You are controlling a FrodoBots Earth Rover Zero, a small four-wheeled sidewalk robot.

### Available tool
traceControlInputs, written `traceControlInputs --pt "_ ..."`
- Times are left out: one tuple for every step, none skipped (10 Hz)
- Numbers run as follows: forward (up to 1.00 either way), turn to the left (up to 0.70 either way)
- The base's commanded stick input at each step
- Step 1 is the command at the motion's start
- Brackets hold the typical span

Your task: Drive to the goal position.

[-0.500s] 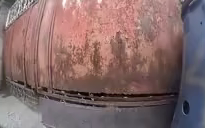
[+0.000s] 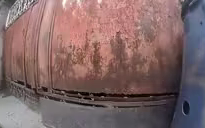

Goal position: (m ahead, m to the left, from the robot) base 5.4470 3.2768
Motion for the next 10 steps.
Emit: traceControlInputs --pt "-0.37 0.0" --pt "-0.56 0.0" --pt "-0.7 0.0" --pt "-0.7 0.0" --pt "-0.7 0.0" --pt "-0.7 0.0" --pt "-0.7 0.0" --pt "-0.7 0.0" --pt "-0.66 0.0" --pt "-0.12 0.0"
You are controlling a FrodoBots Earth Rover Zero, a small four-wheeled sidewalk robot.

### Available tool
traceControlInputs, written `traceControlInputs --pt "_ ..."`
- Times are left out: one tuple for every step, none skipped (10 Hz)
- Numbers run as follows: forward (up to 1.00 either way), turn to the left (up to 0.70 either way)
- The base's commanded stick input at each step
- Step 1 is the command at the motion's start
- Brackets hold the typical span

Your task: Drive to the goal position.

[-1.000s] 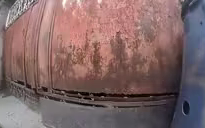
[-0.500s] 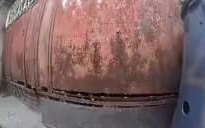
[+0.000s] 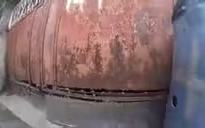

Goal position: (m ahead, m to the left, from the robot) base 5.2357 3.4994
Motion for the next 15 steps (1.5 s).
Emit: traceControlInputs --pt "0.0 0.0" --pt "0.0 0.0" --pt "0.0 0.0" --pt "0.0 0.0" --pt "0.0 0.0" --pt "0.0 0.0" --pt "0.0 0.0" --pt "0.0 0.0" --pt "0.0 0.0" --pt "-0.02 0.0" --pt "-0.02 0.0" --pt "0.0 0.0" --pt "0.0 0.0" --pt "0.0 0.0" --pt "0.0 0.0"
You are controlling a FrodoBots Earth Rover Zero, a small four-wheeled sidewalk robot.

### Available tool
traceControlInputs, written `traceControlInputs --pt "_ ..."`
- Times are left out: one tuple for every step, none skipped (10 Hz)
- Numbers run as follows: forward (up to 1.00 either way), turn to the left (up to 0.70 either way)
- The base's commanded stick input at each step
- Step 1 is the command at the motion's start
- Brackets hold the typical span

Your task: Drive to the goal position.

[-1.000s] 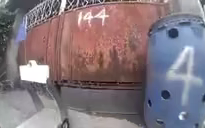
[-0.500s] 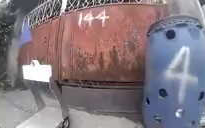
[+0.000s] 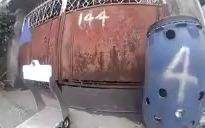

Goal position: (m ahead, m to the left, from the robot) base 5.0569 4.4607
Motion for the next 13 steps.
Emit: traceControlInputs --pt "0.0 0.0" --pt "-0.7 0.0" --pt "-0.7 0.0" --pt "-0.7 0.0" --pt "-0.08 0.0" --pt "0.0 0.0" --pt "0.0 0.0" --pt "0.0 0.0" --pt "0.0 0.0" --pt "0.0 0.0" --pt "0.0 0.0" --pt "0.0 0.0" --pt "0.0 0.0"
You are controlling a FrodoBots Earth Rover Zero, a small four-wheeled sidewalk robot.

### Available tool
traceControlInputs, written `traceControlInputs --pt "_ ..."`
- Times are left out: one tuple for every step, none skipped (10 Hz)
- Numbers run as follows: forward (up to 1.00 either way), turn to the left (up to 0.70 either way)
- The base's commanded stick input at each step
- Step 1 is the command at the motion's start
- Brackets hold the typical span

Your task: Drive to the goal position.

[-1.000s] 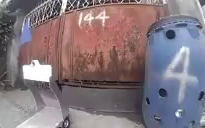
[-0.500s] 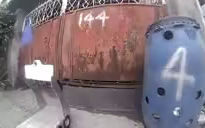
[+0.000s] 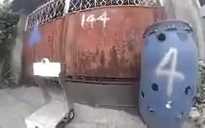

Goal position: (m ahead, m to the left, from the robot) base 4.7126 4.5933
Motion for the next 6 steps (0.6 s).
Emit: traceControlInputs --pt "-0.06 0.0" --pt "-0.48 0.0" --pt "-0.7 0.0" --pt "-0.7 0.0" --pt "-0.7 0.0" --pt "-0.69 0.0"
